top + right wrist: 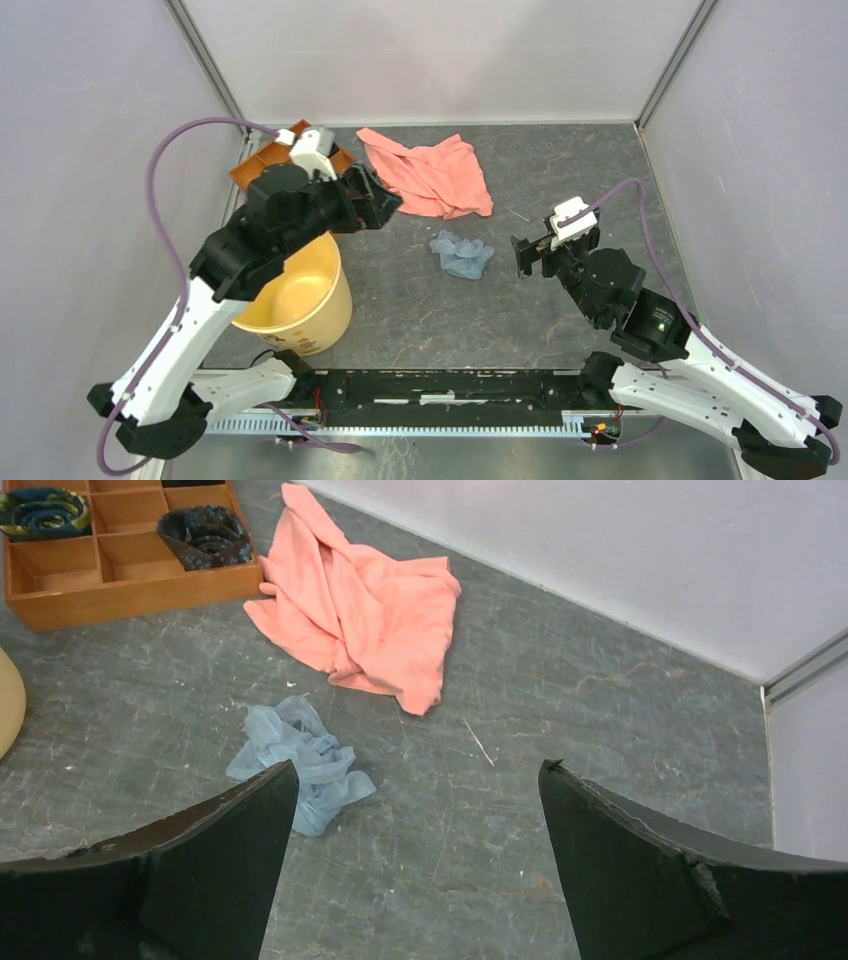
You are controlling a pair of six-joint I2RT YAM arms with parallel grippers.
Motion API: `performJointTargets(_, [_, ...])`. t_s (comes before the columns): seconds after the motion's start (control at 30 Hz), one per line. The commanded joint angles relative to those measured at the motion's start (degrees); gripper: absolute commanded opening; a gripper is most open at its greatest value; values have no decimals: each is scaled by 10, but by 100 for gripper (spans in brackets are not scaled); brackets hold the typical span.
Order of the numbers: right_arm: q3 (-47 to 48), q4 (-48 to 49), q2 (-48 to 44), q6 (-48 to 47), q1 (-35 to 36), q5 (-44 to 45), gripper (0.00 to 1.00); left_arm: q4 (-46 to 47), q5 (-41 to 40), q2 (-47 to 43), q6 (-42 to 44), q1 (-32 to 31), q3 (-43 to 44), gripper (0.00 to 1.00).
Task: Put the trash bags into the trash bin
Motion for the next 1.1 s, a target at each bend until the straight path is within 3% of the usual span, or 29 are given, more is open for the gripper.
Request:
performJointTargets(0.0, [3,-14,9,35,-7,11,98,72,-9,17,49,-52,-16,100])
performJointTargets(0.2, [-11,19,57,48,-14,-7,98,100,2,33,80,-93,-35,100])
performJointTargets(0.3, [-13,37,103,60,-48,-63,98,97,-6,39,97,-102,-35,100])
performJointTargets(0.47, [-72,128,158,116,-198,-280,98,79,-17,63,114,-109,-30,100])
performJointTargets(0.63, [-159,248,208,188,-321,-487,98,129,36,99,98,-111,-71,100])
performJointTargets(0.7, [-193,287,227,209,-371,-542,98,163,79,130,88,-112,-86,100])
performJointTargets(0.87, [-243,348,268,228,-445,-672,95,185,98,257,66,-112,-65,100])
performJointTargets(1.07, [-258,354,282,210,-454,-685,92,248,115,376,58,-113,-35,96])
